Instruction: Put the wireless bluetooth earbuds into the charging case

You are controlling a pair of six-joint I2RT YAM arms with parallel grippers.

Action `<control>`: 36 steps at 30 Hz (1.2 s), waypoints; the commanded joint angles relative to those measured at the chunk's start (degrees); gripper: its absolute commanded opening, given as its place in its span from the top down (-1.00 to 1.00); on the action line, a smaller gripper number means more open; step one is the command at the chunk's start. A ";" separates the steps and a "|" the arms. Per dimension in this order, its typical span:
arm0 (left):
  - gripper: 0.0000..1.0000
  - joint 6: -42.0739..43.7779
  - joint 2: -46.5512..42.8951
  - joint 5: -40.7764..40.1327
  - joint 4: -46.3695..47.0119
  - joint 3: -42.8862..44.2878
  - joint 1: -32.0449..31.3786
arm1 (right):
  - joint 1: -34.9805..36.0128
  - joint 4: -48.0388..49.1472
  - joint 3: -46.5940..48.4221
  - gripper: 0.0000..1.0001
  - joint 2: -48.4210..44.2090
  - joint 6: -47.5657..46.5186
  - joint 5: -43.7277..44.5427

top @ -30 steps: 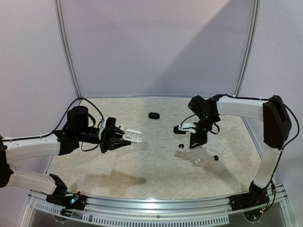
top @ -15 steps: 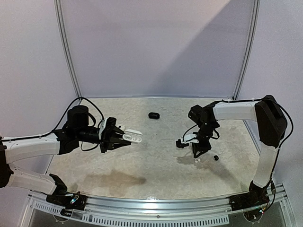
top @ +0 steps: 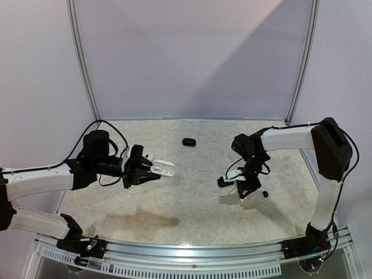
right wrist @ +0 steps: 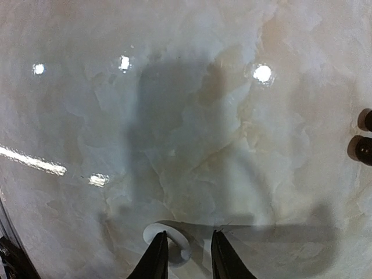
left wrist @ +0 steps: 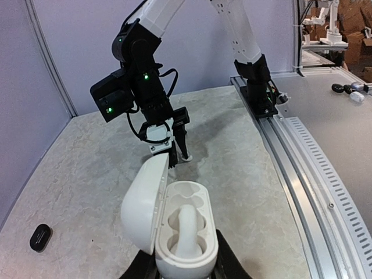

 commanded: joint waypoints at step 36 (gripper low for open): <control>1.00 1.78 -0.71 -0.51 -1.37 1.00 -0.35 | 3.20 -3.86 -4.33 1.00 -4.48 1.50 2.49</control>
